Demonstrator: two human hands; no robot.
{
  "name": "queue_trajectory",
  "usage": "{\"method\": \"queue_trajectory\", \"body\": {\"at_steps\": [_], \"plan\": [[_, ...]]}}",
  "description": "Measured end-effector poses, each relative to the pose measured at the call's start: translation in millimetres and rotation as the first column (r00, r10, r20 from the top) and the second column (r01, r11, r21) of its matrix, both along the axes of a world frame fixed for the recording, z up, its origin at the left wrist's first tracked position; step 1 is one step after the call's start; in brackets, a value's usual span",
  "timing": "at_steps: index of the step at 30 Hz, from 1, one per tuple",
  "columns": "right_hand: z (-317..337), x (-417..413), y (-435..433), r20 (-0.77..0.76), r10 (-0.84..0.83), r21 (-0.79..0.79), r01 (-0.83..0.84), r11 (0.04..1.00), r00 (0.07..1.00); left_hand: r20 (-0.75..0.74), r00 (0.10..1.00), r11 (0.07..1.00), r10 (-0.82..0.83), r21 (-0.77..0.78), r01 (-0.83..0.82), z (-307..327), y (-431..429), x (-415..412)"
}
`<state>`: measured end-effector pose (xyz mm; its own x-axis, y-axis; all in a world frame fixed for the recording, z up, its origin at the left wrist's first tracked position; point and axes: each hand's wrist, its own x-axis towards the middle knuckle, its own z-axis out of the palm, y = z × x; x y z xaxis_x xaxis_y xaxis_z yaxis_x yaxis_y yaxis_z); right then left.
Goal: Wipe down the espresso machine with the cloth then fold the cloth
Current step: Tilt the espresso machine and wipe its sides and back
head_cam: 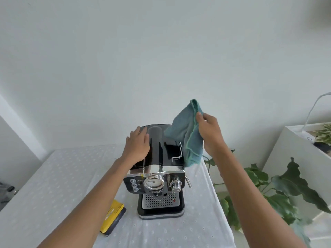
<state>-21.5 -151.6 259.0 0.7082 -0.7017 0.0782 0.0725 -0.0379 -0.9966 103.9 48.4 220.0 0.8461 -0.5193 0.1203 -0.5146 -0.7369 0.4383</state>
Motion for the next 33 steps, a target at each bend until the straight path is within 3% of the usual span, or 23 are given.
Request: {"method": "queue_trajectory", "body": {"at_steps": [2,5,8,16,20,23,25,28,33], "plan": [[-3,-3,-23,0.039,-0.059,0.052,0.057,0.997,0.997,-0.001,0.993,0.993,-0.119,0.025,0.119,1,-16,-8],[-10,-11,-32,0.078,-0.113,-0.002,0.114,0.994,0.991,-0.086,0.972,0.974,-0.218,0.048,0.222,1,-41,-18],[-35,-14,-20,0.066,-0.079,-0.085,0.084,0.993,0.995,-0.061,0.973,0.968,-0.225,0.096,0.23,-5,-56,-18],[-133,32,19,0.043,0.08,0.013,-0.081,0.997,0.996,0.075,0.976,0.931,-0.205,0.324,0.171,-19,-62,-19],[-180,53,10,-0.165,0.09,0.032,-0.086,0.996,0.982,0.108,0.974,0.918,-0.201,0.369,0.148,-19,-64,-20],[-221,55,9,-0.377,0.151,0.081,-0.13,0.988,0.914,0.11,0.975,0.921,-0.194,0.363,0.143,-20,-64,-20],[-231,53,7,-0.422,0.173,0.133,-0.127,0.983,0.89,0.102,0.976,0.925,-0.192,0.352,0.145,-19,-64,-20],[-205,47,11,-0.368,0.143,0.146,-0.095,0.985,0.919,0.098,0.976,0.926,-0.193,0.348,0.148,-19,-63,-20],[-142,40,18,-0.109,0.081,0.018,-0.08,0.997,0.991,0.108,0.973,0.922,-0.203,0.355,0.153,-19,-63,-20]]}}
